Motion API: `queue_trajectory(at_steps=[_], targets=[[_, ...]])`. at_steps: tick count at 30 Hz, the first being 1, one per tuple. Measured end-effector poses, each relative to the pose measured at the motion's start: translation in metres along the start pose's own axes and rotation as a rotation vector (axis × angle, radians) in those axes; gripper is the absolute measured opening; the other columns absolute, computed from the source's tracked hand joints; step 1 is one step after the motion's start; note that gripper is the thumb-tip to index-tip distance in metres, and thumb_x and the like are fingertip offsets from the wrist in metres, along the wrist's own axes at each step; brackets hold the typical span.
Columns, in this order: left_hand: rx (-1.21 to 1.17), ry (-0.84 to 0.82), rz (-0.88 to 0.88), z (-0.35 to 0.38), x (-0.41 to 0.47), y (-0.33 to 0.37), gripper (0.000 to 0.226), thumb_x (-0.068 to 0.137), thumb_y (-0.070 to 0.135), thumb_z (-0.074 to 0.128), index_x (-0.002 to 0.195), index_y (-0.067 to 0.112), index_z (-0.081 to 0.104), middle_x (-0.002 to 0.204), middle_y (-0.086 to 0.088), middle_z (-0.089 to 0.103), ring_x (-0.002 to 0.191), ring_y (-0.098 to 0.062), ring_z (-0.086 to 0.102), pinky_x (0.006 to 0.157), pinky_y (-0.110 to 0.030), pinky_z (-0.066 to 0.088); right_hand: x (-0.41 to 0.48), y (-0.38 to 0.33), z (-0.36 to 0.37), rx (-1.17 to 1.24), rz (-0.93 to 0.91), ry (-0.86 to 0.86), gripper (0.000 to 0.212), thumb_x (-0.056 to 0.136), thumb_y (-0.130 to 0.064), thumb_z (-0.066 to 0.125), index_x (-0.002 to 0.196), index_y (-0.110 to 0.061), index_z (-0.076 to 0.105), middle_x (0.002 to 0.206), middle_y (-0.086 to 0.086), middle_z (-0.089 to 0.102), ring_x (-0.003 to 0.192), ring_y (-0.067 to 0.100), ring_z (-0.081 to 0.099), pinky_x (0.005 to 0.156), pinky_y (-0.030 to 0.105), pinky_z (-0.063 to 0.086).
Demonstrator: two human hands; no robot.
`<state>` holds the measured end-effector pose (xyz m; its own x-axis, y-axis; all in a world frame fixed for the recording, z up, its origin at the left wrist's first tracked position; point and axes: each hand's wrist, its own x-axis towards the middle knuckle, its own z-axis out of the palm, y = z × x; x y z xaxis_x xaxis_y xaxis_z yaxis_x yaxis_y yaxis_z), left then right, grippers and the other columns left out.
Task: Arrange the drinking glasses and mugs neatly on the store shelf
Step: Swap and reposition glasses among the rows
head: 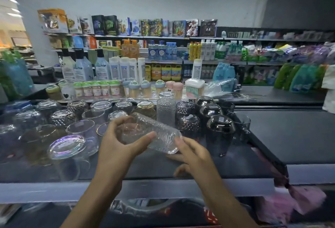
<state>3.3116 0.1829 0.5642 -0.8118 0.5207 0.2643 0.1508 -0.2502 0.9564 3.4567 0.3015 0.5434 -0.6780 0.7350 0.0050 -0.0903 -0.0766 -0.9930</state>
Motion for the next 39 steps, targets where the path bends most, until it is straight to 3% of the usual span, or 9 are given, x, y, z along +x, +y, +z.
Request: queue_trajectory(at_steps=[5, 9, 13, 16, 20, 23, 27, 32, 39], targets=[[-0.460, 0.017, -0.160, 0.018, -0.015, -0.006, 0.095, 0.048, 0.023, 0.094, 0.133, 0.016, 0.052, 0.125, -0.016, 0.062, 0.100, -0.030, 0.075, 0.081, -0.043, 0.063, -0.001, -0.015, 0.004, 0.429, 0.108, -0.159, 0.051, 0.092, -0.039, 0.069, 0.132, -0.008, 0.060, 0.127, 0.024, 0.069, 0.114, 0.030, 0.072, 0.049, 0.023, 0.050], [-0.530, -0.035, -0.173, 0.031, -0.024, -0.014, 0.086, 0.058, 0.012, 0.092, 0.133, 0.012, 0.050, 0.110, -0.018, 0.070, 0.097, -0.035, 0.073, 0.092, -0.051, 0.060, -0.001, -0.017, 0.003, 0.473, 0.091, -0.219, 0.053, 0.090, -0.045, 0.067, 0.126, -0.007, 0.064, 0.124, 0.016, 0.073, 0.116, 0.025, 0.070, 0.044, 0.020, 0.041], [-0.249, -0.146, -0.081, 0.031, -0.030, -0.023, 0.080, 0.051, 0.032, 0.093, 0.119, 0.008, 0.057, 0.107, -0.010, 0.078, 0.102, -0.025, 0.075, 0.084, -0.030, 0.060, -0.003, -0.011, -0.009, 0.374, -0.012, 0.007, 0.077, 0.069, -0.053, 0.089, 0.125, -0.006, 0.064, 0.113, 0.010, 0.075, 0.099, 0.023, 0.071, 0.048, 0.025, 0.045], [-0.070, -0.288, -0.070, 0.027, -0.029, -0.026, 0.071, 0.058, 0.044, 0.088, 0.119, 0.016, 0.065, 0.113, -0.004, 0.077, 0.108, -0.020, 0.073, 0.083, -0.024, 0.058, -0.010, -0.016, -0.022, 0.207, -0.161, 0.115, 0.054, 0.070, -0.046, 0.085, 0.111, -0.013, 0.073, 0.101, 0.009, 0.077, 0.081, 0.024, 0.064, 0.054, 0.030, 0.048], [0.102, -0.230, 0.046, 0.029, -0.007, -0.021, 0.061, 0.065, 0.053, 0.080, 0.118, 0.026, 0.068, 0.111, 0.001, 0.076, 0.105, -0.013, 0.072, 0.085, -0.027, 0.060, -0.019, -0.028, -0.032, 0.073, -0.285, 0.213, 0.048, 0.070, -0.033, 0.092, 0.113, -0.023, 0.071, 0.087, 0.000, 0.079, 0.062, 0.006, 0.065, 0.054, 0.023, 0.053], [0.372, -0.136, 0.209, 0.044, 0.026, -0.017, 0.055, 0.076, 0.046, 0.082, 0.123, 0.027, 0.062, 0.111, 0.006, 0.070, 0.101, -0.012, 0.070, 0.089, -0.035, 0.060, -0.019, -0.028, -0.037, 0.038, -0.338, 0.228, 0.035, 0.074, -0.023, 0.086, 0.106, -0.018, 0.073, 0.086, 0.000, 0.079, 0.065, 0.006, 0.070, 0.057, 0.020, 0.054], [0.794, -0.080, 0.395, 0.080, 0.070, -0.014, 0.074, 0.085, 0.049, 0.077, 0.147, 0.028, 0.043, 0.140, -0.001, 0.054, 0.125, -0.021, 0.057, 0.098, -0.044, 0.054, -0.014, -0.021, -0.040, 0.041, -0.339, 0.222, 0.031, 0.076, -0.009, 0.086, 0.104, -0.014, 0.074, 0.088, 0.001, 0.080, 0.075, 0.010, 0.075, 0.061, 0.020, 0.056], [1.161, -0.088, 0.343, 0.107, 0.094, -0.027, 0.085, 0.086, 0.056, 0.073, 0.154, 0.020, 0.035, 0.145, -0.015, 0.047, 0.131, -0.036, 0.050, 0.099, -0.048, 0.049, -0.012, -0.015, -0.039, 0.010, -0.317, 0.197, 0.035, 0.075, -0.008, 0.088, 0.107, -0.015, 0.074, 0.091, 0.000, 0.081, 0.083, 0.013, 0.077, 0.065, 0.022, 0.058], [1.121, -0.084, 0.337, 0.102, 0.093, -0.026, 0.075, 0.088, 0.041, 0.076, 0.150, 0.024, 0.039, 0.137, -0.013, 0.046, 0.121, -0.038, 0.055, 0.085, -0.049, 0.053, -0.008, -0.012, -0.039, -0.022, -0.314, 0.192, 0.037, 0.073, -0.009, 0.089, 0.106, -0.014, 0.075, 0.090, -0.002, 0.081, 0.083, 0.013, 0.077, 0.066, 0.023, 0.059]])
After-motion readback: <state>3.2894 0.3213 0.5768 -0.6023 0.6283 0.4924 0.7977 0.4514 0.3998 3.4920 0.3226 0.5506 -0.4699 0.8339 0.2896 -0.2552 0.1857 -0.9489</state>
